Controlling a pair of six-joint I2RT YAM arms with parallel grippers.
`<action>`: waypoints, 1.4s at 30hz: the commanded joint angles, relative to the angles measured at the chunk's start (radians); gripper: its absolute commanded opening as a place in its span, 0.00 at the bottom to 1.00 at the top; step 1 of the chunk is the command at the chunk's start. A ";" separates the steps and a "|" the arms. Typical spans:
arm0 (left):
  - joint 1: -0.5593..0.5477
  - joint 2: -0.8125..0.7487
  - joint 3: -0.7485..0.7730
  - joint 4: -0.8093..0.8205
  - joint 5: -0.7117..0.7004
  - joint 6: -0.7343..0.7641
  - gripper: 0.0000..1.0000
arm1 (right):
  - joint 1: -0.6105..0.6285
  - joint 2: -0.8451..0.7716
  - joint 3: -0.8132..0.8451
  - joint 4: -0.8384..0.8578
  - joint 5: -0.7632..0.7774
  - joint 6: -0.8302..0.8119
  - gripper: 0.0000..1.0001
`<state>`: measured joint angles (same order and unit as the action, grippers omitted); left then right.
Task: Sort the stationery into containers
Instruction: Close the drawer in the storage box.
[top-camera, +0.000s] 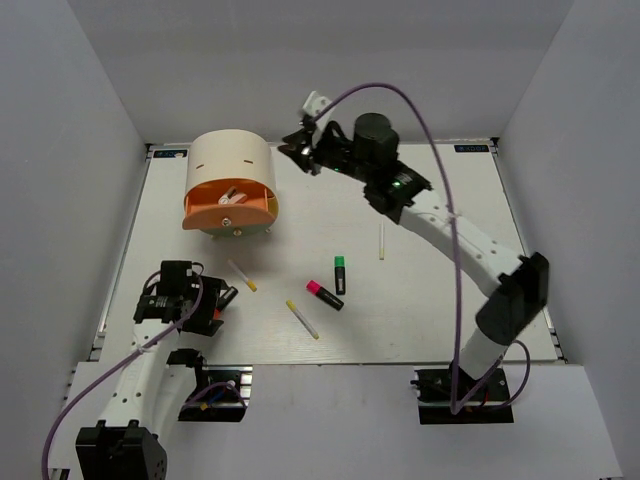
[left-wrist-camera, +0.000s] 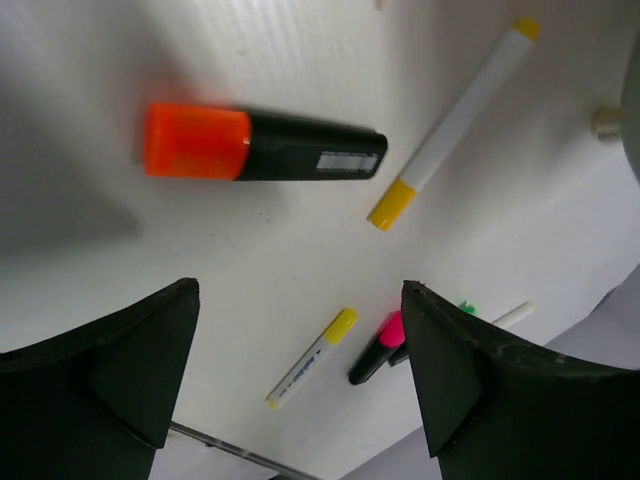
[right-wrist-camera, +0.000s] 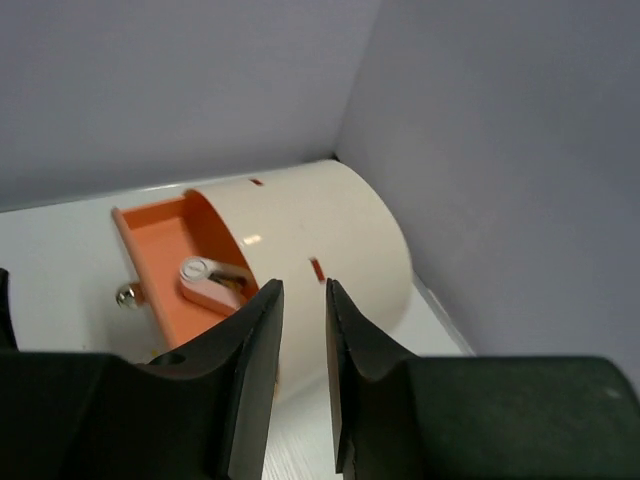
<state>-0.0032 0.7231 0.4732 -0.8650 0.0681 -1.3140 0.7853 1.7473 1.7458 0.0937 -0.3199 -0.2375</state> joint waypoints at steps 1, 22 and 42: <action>-0.003 0.004 0.033 -0.071 -0.071 -0.169 0.90 | -0.062 -0.136 -0.158 0.046 0.084 0.006 0.29; 0.006 0.457 0.150 0.021 -0.110 -0.422 0.79 | -0.265 -0.600 -0.796 0.005 0.061 -0.028 0.39; -0.003 -0.112 -0.048 0.121 0.056 0.145 0.90 | -0.043 -0.129 -0.367 -0.316 -0.561 -0.399 0.26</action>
<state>-0.0029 0.6785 0.4500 -0.7544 0.0799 -1.2335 0.6792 1.5799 1.2938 -0.2340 -0.8951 -0.6369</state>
